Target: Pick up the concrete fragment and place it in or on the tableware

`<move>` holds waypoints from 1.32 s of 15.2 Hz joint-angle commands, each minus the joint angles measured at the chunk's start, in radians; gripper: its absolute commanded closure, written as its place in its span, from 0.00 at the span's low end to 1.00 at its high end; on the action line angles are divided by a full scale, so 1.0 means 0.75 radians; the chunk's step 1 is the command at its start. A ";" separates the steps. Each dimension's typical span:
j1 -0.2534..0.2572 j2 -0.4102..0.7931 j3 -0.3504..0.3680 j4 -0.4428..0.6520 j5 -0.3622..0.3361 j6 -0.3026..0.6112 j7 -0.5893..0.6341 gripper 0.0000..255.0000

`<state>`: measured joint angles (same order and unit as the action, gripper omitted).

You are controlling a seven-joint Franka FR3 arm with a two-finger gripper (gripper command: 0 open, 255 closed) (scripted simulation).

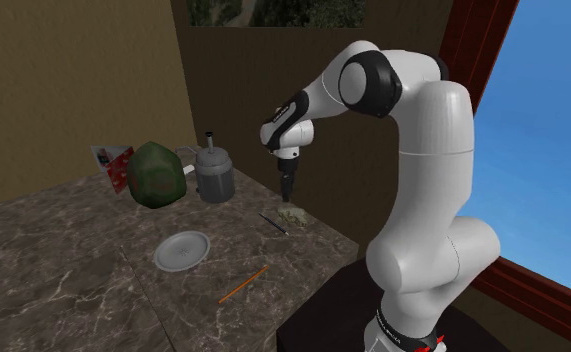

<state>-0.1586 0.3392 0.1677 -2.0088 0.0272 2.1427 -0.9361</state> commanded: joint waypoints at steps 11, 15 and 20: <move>-0.145 0.023 0.023 -0.023 0.305 -0.032 0.005 1.00; 0.032 -0.107 0.045 -0.263 -0.263 0.329 0.219 0.00; 0.147 -0.102 -0.019 -0.404 -0.533 0.600 0.516 0.00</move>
<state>-0.0549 0.2523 0.1601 -2.3055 -0.3522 2.5681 -0.5707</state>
